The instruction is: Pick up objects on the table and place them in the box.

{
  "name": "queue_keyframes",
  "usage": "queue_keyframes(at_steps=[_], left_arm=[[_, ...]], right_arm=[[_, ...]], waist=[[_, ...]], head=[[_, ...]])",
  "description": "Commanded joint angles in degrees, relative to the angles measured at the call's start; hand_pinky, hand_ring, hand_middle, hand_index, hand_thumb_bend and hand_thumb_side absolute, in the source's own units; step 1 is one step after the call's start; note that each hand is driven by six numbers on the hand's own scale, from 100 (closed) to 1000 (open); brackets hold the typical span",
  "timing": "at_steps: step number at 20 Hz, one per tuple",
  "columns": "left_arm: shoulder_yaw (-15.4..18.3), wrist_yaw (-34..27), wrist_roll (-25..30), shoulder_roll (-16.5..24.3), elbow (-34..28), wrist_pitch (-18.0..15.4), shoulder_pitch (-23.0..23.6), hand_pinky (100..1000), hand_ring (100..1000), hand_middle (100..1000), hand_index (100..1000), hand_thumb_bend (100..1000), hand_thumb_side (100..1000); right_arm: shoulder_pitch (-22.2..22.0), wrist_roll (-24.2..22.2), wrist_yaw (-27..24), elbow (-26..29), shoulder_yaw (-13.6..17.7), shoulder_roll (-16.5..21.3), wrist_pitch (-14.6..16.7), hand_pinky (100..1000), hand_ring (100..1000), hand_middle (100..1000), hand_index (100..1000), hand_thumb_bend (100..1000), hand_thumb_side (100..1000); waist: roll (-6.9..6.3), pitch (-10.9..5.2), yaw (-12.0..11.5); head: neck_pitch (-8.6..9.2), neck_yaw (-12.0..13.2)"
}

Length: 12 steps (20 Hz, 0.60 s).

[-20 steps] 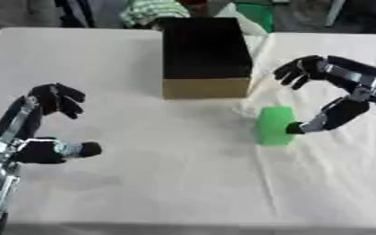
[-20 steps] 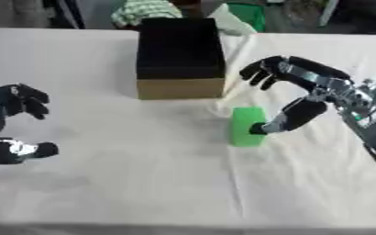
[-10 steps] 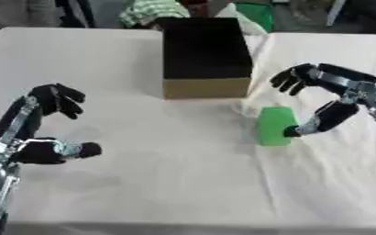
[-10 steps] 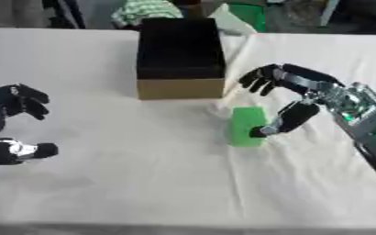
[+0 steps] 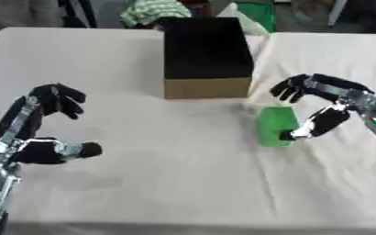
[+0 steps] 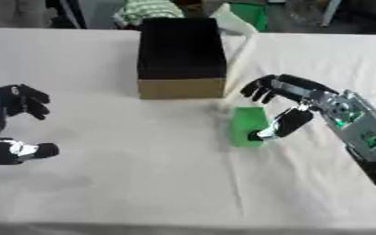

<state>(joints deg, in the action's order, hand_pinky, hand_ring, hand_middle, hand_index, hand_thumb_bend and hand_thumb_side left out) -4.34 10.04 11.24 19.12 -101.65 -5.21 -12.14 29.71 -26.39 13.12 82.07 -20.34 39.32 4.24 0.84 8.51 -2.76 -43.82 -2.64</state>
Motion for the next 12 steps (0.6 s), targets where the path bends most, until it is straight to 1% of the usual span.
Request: queue_keyframes(at_steps=[1, 12], left_arm=[[0.17, -0.27, -0.1, 0.41, -0.53, 0.01, -0.92, 543, 566, 587, 683, 1000, 393], [0.06, -0.29, -0.02, 0.29, -0.49, -0.01, -0.95, 542, 565, 587, 683, 1000, 395]], right_arm=[[0.79, -0.12, 1.55, -0.2, 0.29, 0.75, 0.57, 756, 785, 766, 852, 617, 193], [0.81, -0.34, 5.05, -1.21, 0.11, -0.26, 1.64, 761, 777, 747, 836, 616, 209]], waist=[[-0.08, -0.6, 0.04], [-0.21, -0.56, 0.03]], head=[[-0.3, 0.08], [-0.3, 0.02]])
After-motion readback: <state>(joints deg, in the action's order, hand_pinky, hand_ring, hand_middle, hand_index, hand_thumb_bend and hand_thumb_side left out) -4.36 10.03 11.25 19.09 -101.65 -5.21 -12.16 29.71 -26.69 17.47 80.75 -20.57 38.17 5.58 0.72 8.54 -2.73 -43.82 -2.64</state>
